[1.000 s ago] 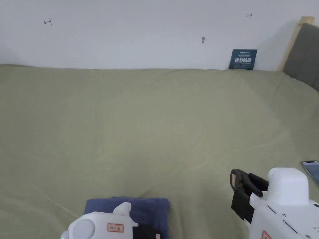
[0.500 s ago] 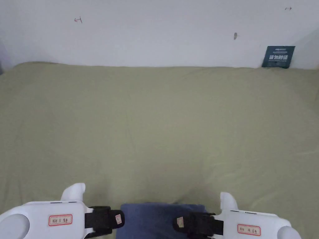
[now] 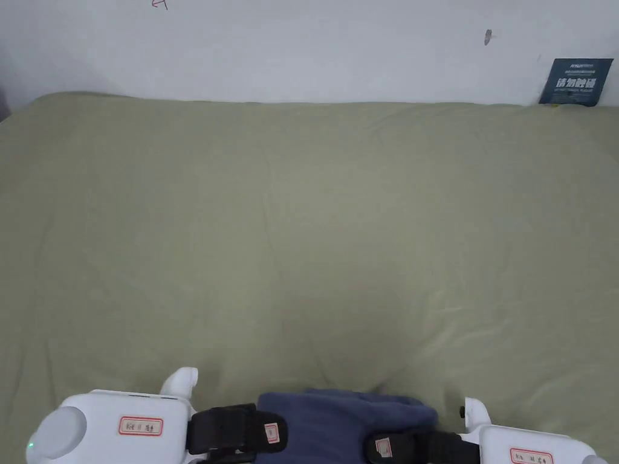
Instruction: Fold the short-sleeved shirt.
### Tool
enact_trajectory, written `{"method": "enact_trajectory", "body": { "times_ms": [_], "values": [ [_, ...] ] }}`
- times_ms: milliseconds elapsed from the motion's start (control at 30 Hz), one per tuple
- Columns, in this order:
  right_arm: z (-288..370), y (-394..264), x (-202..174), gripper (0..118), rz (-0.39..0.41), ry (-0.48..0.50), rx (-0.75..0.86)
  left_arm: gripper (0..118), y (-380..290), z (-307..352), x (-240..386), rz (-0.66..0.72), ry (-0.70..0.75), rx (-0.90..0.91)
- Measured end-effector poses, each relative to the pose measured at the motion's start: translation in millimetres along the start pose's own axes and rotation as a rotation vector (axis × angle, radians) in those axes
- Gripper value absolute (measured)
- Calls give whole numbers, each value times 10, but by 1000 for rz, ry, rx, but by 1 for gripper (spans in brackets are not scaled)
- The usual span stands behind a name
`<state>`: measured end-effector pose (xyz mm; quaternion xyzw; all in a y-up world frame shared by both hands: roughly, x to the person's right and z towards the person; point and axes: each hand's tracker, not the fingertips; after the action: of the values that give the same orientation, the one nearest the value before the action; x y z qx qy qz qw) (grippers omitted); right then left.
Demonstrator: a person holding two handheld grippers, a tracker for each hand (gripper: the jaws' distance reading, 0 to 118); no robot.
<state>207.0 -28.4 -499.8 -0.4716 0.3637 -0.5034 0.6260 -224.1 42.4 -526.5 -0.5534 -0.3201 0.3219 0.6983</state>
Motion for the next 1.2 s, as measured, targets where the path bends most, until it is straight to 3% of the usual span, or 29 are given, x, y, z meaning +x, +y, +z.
{"method": "enact_trajectory", "body": {
  "times_ms": [133, 167, 200, 233, 267, 300, 367, 600, 967, 1200],
  "values": [
    [-20, -35, -49, 2, -10, -1, 7, 116, -1, -291, -37, -6, -158, -15],
    [-12, -21, -37, 2, -12, -1, 7, 111, 18, -318, -48, -4, -166, -13],
    [-13, -24, -47, 2, -15, -3, 8, 91, 40, -324, -61, 0, -165, -13],
    [-14, -30, -74, 2, -13, -9, 7, 39, 62, -309, -85, 36, -145, 9],
    [-9, -34, -106, 2, -8, -18, 11, 27, 70, -305, -107, 51, -70, 14],
    [-1, -21, -124, 2, -3, -29, 16, 27, 68, -306, -164, 15, -18, 4],
    [-4, -31, -232, 2, 31, -85, 24, 27, 65, -275, -205, 52, -104, -16],
    [115, -87, -637, 2, 113, -109, 88, 27, 189, 170, -197, 59, -105, -1],
    [-24, -166, -945, 2, 195, -124, 106, 27, 710, 2744, -941, 73, 257, 176],
    [-123, -214, -973, 2, 197, -155, 112, 27, 1213, 3253, -1223, 65, 354, 160]
  ]
}}
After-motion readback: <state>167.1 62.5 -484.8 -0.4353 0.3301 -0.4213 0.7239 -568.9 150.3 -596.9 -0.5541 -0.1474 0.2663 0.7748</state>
